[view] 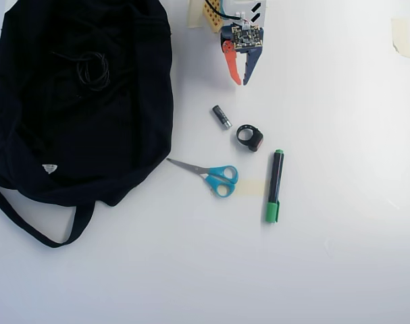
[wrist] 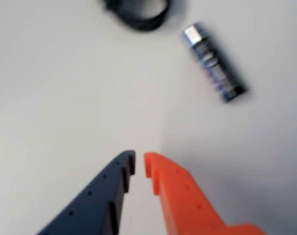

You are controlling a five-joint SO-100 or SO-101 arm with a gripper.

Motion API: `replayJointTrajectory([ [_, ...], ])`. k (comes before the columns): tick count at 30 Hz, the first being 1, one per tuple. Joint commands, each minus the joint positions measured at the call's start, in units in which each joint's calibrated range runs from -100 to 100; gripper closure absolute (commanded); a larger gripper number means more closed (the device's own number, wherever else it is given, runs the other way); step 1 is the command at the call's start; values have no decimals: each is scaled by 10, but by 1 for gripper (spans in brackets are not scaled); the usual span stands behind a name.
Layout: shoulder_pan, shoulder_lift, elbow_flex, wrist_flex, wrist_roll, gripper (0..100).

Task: Put the cable into the black bag

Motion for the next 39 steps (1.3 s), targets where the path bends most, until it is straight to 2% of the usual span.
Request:
replayJointTrajectory([
  [1, -4, -22, 12, 67, -2, 98],
  [5, -4, -22, 12, 118, 1, 98],
  [39, 2, -21, 12, 119, 2, 98],
])
